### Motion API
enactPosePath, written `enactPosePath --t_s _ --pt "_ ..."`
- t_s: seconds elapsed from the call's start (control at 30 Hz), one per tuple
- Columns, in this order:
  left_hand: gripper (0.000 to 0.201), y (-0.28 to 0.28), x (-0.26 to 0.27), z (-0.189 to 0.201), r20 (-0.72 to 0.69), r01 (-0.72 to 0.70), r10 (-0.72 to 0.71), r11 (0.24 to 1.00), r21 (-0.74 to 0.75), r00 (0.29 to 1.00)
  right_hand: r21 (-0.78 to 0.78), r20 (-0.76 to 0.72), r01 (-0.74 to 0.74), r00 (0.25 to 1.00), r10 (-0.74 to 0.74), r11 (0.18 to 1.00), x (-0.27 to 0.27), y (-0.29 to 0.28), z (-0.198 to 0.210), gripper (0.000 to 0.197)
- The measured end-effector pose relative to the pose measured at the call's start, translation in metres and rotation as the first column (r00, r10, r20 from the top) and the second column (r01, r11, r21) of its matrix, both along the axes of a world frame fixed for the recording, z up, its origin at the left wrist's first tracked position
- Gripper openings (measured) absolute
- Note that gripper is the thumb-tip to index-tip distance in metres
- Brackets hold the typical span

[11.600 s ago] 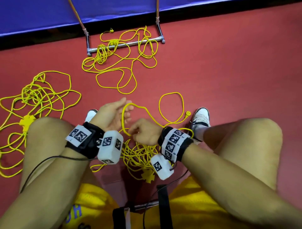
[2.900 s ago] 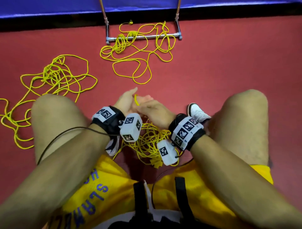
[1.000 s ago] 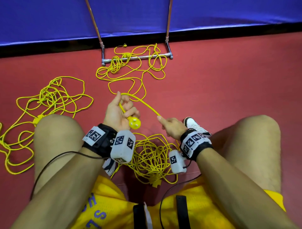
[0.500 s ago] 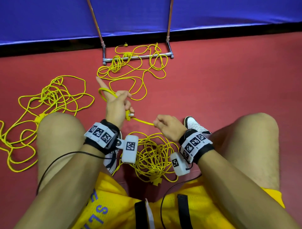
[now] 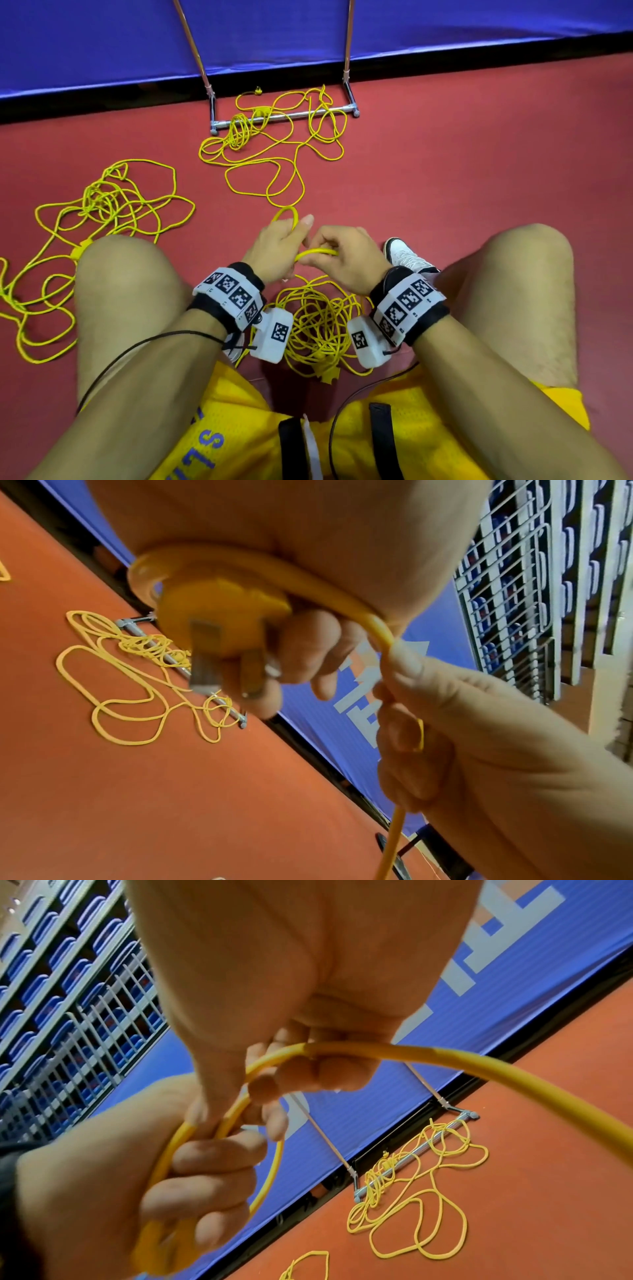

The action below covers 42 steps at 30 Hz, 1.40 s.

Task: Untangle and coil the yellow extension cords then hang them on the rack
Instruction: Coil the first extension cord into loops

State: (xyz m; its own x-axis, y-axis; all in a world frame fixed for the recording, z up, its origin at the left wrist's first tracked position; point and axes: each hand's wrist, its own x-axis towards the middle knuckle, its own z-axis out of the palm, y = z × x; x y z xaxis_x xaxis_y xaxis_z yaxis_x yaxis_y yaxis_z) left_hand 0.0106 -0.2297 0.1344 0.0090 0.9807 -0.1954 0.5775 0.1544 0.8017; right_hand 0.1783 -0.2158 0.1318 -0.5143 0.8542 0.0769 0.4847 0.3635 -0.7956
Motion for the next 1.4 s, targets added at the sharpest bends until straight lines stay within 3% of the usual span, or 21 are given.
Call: enactPosePath --t_s 0.1,0.2,0.3,0.37,0.53,0.63,0.7,0.77,0.87,1.0,1.07,1.17,1.23,1.3,1.4 --pt "0.053 -0.005 0.004 0.003 0.183 0.063 -0.044 0.993 -0.102 0.982 0.047 0.148 0.213 0.965 -0.218 0.976 0.01 0.011 0.004 0.056" --pt "0.051 -0.01 0.009 0.005 0.333 0.207 -0.119 0.948 -0.243 0.935 0.072 0.272 0.233 0.931 -0.244 0.97 0.018 0.019 0.006 0.047" --pt "0.044 -0.009 0.008 0.011 0.403 0.216 -0.093 0.938 -0.272 0.91 0.001 0.085 0.121 0.989 -0.12 0.993 0.025 0.024 0.003 0.033" --pt "0.038 -0.006 0.002 0.015 0.484 0.196 -0.046 0.944 -0.264 0.874 -0.066 -0.025 0.124 0.992 -0.126 0.99 0.031 0.032 0.0 0.027" --pt "0.033 -0.007 0.0 0.023 0.642 0.284 -0.025 0.909 -0.305 0.767 0.041 0.023 0.296 0.955 -0.297 0.954 0.033 0.037 -0.003 0.012" --pt "0.036 -0.01 0.006 0.033 0.719 0.343 -0.006 0.882 -0.324 0.695 0.112 -0.048 0.417 0.909 -0.414 0.902 0.024 0.033 -0.004 0.017" --pt "0.037 -0.011 0.008 0.041 0.771 0.351 0.055 0.869 -0.35 0.634 0.059 0.034 0.443 0.895 -0.445 0.895 0.021 0.036 -0.012 0.025" --pt "0.041 -0.01 0.007 0.045 0.833 0.32 0.148 0.876 -0.361 0.534 -0.035 0.189 0.412 0.897 -0.398 0.911 0.02 0.039 -0.026 0.034" --pt "0.043 -0.001 -0.004 0.046 0.924 0.187 0.239 0.935 -0.302 0.297 -0.172 0.293 0.33 0.917 -0.272 0.928 0.013 0.039 -0.041 0.033" --pt "0.041 0.016 -0.029 0.041 0.979 0.06 0.2 0.978 -0.198 -0.027 -0.292 0.474 0.242 0.877 -0.08 0.925 0.003 0.029 -0.061 0.036" --pt "0.039 0.02 -0.039 0.037 0.973 0.041 0.181 0.983 -0.177 -0.145 -0.409 0.545 0.231 0.838 0.033 0.883 0.004 0.024 -0.07 0.04" --pt "0.039 0.023 -0.044 0.034 0.965 -0.068 0.203 0.974 -0.217 -0.163 -0.494 0.559 0.237 0.824 0.097 0.836 0.007 0.021 -0.076 0.054" --pt "0.039 0.024 -0.04 0.036 0.967 -0.19 0.237 0.949 -0.252 -0.096 -0.46 0.536 0.244 0.843 0.048 0.854 0.004 0.02 -0.071 0.058" --pt "0.034 0.024 -0.033 0.039 0.958 -0.305 0.284 0.91 -0.282 -0.04 -0.433 0.418 0.205 0.908 -0.007 0.878 -0.004 0.017 -0.063 0.042" --pt "0.03 0.03 -0.033 0.038 0.929 -0.406 0.37 0.845 -0.348 -0.026 -0.322 0.291 0.108 0.957 -0.01 0.94 -0.009 0.01 -0.055 0.018"
